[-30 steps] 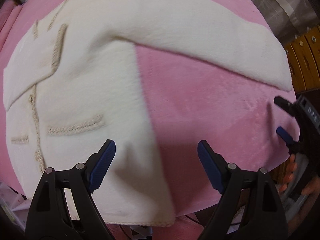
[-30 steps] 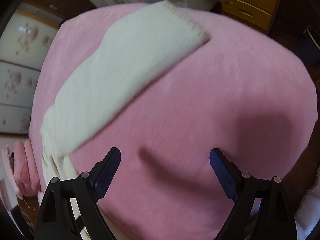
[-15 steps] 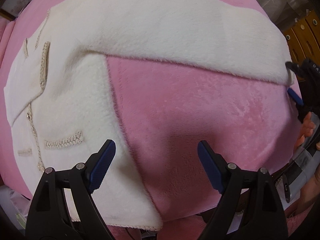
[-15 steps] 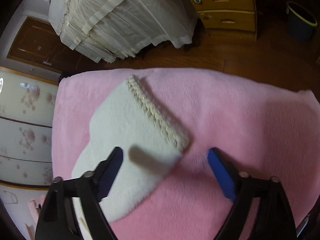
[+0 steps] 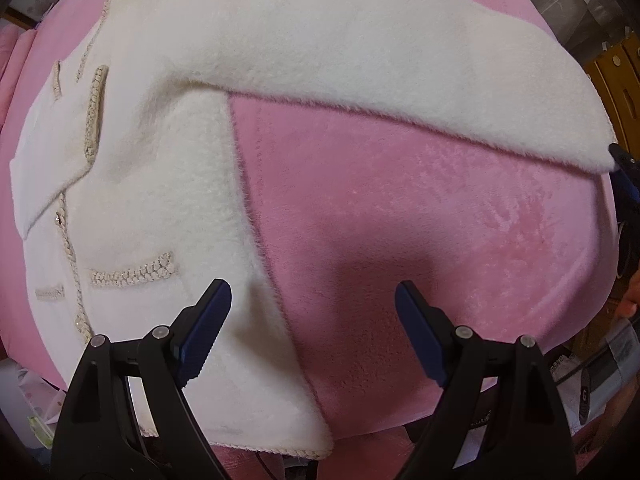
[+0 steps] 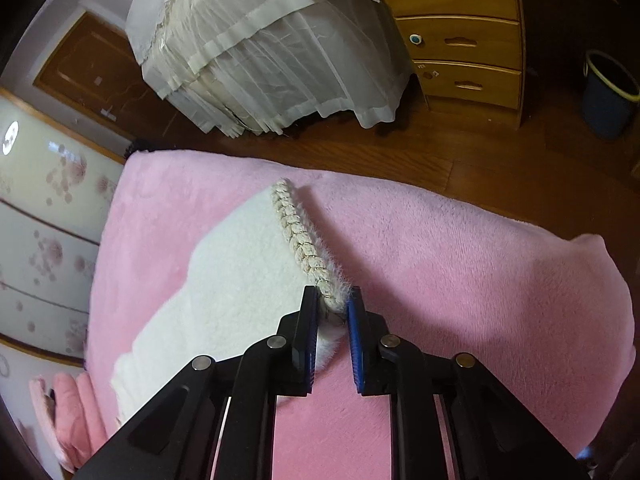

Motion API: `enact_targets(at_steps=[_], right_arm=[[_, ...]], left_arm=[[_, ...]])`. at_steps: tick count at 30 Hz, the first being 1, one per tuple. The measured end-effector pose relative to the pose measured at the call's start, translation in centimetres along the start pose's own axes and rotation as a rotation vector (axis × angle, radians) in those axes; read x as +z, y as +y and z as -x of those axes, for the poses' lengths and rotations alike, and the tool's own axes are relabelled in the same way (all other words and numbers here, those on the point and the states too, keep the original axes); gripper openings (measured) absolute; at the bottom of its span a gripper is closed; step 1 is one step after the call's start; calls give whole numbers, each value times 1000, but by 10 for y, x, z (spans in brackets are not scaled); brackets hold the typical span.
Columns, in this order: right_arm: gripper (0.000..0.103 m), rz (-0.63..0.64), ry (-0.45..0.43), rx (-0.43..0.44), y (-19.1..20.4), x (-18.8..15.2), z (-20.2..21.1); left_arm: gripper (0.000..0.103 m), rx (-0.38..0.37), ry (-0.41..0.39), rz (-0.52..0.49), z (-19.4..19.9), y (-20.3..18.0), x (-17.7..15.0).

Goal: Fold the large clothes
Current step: 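Grasp the braided sleeve cuff with the right gripper and lift it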

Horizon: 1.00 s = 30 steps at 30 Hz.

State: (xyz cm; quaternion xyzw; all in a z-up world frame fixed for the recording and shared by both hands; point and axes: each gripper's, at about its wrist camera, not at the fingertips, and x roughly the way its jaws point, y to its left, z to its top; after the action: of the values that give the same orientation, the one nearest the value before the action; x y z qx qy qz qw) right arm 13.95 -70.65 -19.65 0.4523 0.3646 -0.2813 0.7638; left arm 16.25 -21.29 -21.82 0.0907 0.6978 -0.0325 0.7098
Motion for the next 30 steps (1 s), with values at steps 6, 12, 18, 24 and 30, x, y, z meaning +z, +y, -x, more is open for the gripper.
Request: enact_targets(at_steps=[6,12,18,24,30], right_arm=[[13,43,-61,71,33,-7,49],[13,70,-133,186,95,-25,99],[13,157,-176,327,188,-73,151],[13,268,-203,394,297,-158,185],[13,357,-162,424,401,-266,178]], left_arm=[[82,4,-45,49,4,30,1],[82,-43,-58,69,10,76,-9],[82,-83,-122,132,30,153,-31],[82,-98,-111,147,24,257,-47],[82,-88,-135,183,30,345,-66]])
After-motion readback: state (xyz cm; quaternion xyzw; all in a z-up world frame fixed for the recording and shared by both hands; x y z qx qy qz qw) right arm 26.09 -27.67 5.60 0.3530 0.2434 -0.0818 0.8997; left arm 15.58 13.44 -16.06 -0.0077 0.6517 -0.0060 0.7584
